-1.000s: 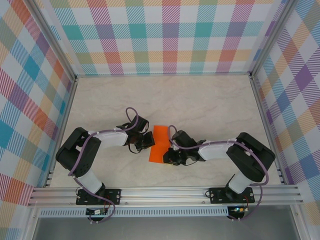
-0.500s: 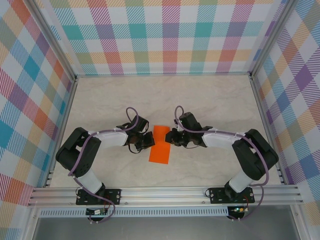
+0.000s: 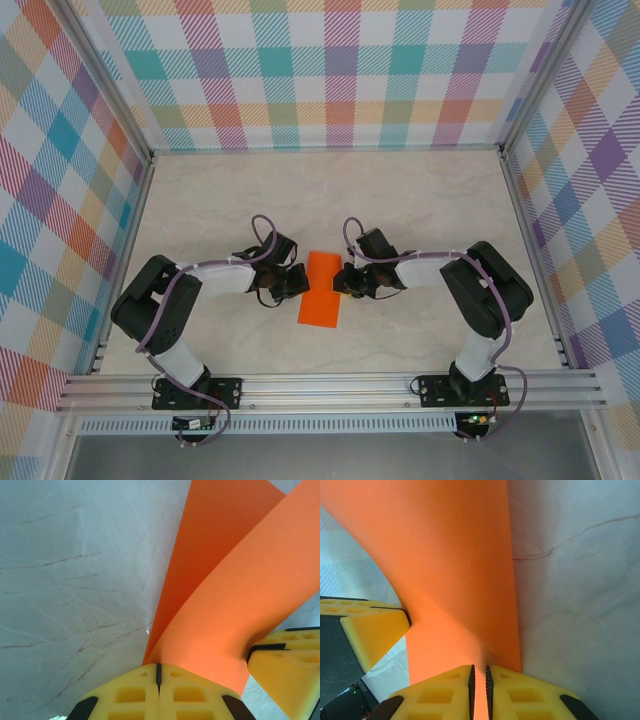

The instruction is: Fold a paper plane with a square sheet of paper (pick it up from the middle)

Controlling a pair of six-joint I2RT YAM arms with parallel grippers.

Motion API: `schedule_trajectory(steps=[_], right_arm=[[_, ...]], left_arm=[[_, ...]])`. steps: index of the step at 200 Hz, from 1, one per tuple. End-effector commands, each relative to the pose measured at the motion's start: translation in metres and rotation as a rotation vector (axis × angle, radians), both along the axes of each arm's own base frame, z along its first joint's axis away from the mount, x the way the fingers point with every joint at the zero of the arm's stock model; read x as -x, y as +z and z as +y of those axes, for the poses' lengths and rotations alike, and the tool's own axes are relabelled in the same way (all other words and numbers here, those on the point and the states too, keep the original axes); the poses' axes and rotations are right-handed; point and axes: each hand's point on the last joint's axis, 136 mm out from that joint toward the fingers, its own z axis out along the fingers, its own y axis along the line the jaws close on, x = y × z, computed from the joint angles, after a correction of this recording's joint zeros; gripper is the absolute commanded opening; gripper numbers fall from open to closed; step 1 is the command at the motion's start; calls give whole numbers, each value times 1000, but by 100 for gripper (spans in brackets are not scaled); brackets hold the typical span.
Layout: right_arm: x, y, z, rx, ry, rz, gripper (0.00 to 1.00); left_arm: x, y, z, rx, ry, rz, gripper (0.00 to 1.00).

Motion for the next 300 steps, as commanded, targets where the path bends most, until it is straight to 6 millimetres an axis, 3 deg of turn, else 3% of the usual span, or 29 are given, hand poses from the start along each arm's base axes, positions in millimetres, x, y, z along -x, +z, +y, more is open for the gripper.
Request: schedule_trajectory(steps=[1,29,48,83,130,151,168,202,218,300], right_arm=[[2,1,1,2,32,9,18],[-12,36,13,-73,56,-57,18],[-22,41,16,-91,49,-71,18],[-31,24,14,-62,29,-47,17],[-27,-7,1,-26,9,-1,17],[-25,-11,-1,-14,11,13,17],[-27,-1,2,-35,14,9,18],[-46,38,10,-104,17,-51,18],[-54,44,9,-71,27,-83,18],[-60,-1,1,26,1,-25,18]], left_arm=[[41,-48,40,-196,6,153,0],[40,-47,43,-216,-4,146,0],[40,-45,42,-214,-5,142,0],[39,-45,41,-212,-3,145,0],[40,-48,41,-214,-2,154,0],[41,-47,42,-215,-2,153,0],[41,-47,42,-214,0,151,0],[43,-48,44,-220,0,155,0],[44,-49,46,-223,1,159,0],[41,-46,44,-216,1,145,0]])
